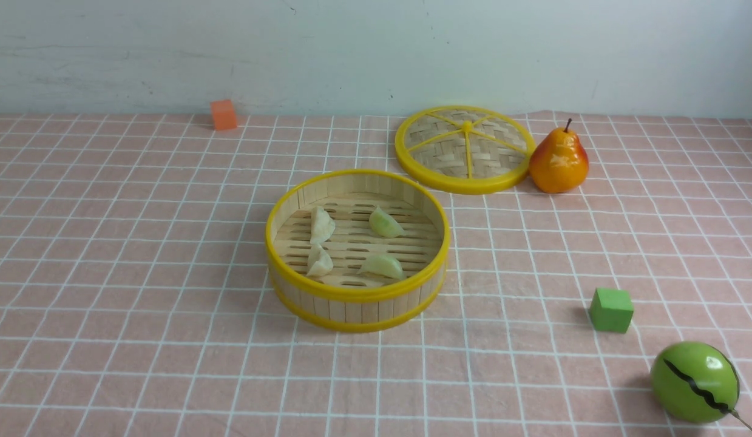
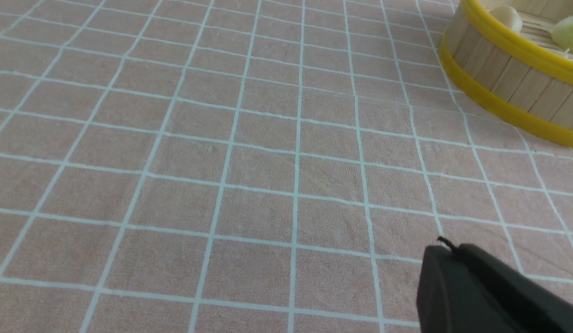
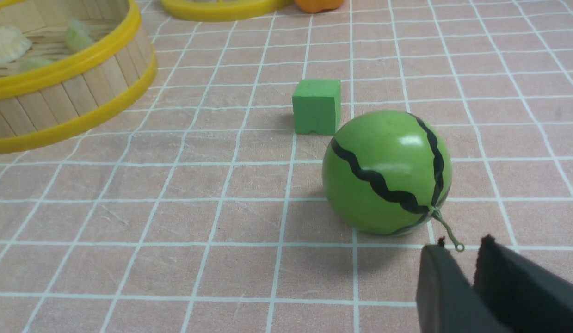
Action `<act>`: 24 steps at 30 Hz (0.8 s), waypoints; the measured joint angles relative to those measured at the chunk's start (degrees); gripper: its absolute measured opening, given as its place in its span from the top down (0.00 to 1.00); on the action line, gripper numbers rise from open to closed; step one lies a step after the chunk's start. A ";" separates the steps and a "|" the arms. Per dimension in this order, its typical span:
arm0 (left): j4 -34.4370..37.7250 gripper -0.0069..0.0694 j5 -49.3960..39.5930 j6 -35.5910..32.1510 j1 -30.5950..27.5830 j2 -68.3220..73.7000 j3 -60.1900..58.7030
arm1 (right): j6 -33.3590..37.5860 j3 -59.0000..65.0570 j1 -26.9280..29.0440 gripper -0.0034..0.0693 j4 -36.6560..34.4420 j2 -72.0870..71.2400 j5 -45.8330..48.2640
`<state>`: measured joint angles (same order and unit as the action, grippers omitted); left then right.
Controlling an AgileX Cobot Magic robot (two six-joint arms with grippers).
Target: Put the dumplings into the steamer on the table with the pink tablecloth.
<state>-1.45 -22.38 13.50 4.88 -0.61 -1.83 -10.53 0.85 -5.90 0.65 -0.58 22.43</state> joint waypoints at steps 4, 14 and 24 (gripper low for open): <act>0.00 0.91 0.00 0.00 0.00 0.00 0.00 | 0.00 0.00 0.00 0.78 0.00 0.00 0.00; 0.00 0.90 -0.06 0.00 0.00 0.00 0.00 | 0.00 0.00 0.00 0.76 0.00 0.00 0.00; 0.00 0.90 -0.06 0.00 0.00 0.00 0.00 | 0.00 0.00 0.00 0.74 0.00 0.00 0.00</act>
<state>-1.45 -22.44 13.50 4.88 -0.61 -1.83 -10.53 0.85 -5.90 0.65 -0.58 22.43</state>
